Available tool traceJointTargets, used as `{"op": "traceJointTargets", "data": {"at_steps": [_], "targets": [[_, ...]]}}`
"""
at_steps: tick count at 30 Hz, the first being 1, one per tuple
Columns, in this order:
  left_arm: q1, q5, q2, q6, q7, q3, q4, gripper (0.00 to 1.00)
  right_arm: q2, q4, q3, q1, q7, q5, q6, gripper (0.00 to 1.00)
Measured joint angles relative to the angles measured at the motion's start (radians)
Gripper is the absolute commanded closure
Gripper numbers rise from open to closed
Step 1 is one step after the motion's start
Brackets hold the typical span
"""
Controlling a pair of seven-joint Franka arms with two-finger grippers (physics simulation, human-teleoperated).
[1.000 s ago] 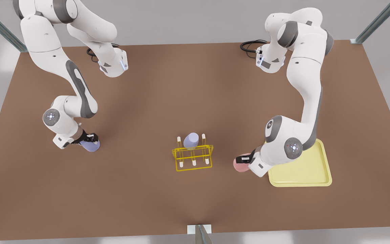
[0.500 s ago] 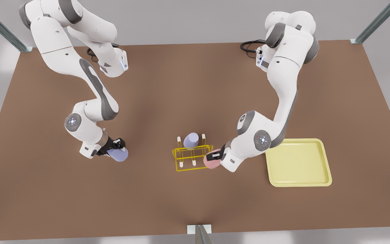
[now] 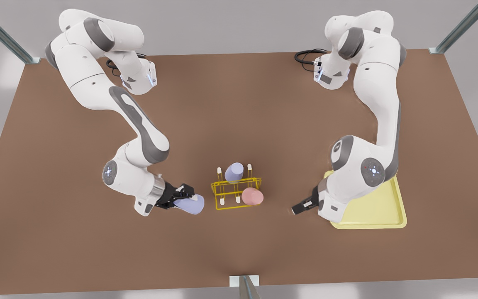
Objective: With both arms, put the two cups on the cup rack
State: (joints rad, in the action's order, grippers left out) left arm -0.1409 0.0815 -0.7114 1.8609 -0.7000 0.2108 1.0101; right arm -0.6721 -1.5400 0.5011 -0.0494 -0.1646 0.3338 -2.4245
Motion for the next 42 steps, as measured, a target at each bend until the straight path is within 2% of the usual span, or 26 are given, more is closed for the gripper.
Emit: {"op": "traceJointTargets", "data": {"at_steps": [2, 4, 7, 12, 17, 36, 37, 38, 42], "targets": [[0.059, -0.092, 0.121, -0.166, 0.044, 0.005, 0.033, 0.0, -0.039, 0.053, 0.0, 0.031, 0.001, 0.022, 0.013, 0.19], [0.011, -0.133, 0.402, -0.23, 0.097, -0.062, 0.372, 0.0, -0.059, 0.08, -0.001, 0.049, 0.002, 0.038, 0.023, 0.19], [0.037, -0.13, 0.498, -0.334, 0.165, -0.103, 0.501, 0.0, -0.073, 0.1, -0.001, 0.065, 0.003, 0.052, 0.034, 0.19], [0.057, -0.102, 0.512, -0.484, 0.258, -0.106, 0.521, 0.0, -0.108, 0.127, -0.001, 0.073, 0.003, 0.063, 0.048, 0.19], [0.058, -0.087, 0.512, -0.558, 0.328, -0.107, 0.522, 0.0, -0.13, 0.159, 0.0, 0.081, 0.001, 0.066, 0.065, 0.19], [0.067, -0.075, 0.502, -0.611, 0.471, -0.107, 0.526, 0.0, -0.236, 0.312, 0.018, 0.126, -0.004, 0.066, 0.095, 0.2], [0.067, -0.075, 0.5, -0.611, 0.475, -0.107, 0.526, 0.0, -0.24, 0.315, 0.018, 0.131, -0.004, 0.066, 0.096, 0.18], [0.067, -0.075, 0.499, -0.611, 0.479, -0.107, 0.526, 0.0, -0.243, 0.32, 0.017, 0.136, -0.003, 0.065, 0.096, 0.0], [0.067, -0.075, 0.499, -0.612, 0.493, -0.107, 0.526, 0.0, -0.247, 0.331, 0.017, 0.142, 0.0, 0.062, 0.098, 0.0]]}}
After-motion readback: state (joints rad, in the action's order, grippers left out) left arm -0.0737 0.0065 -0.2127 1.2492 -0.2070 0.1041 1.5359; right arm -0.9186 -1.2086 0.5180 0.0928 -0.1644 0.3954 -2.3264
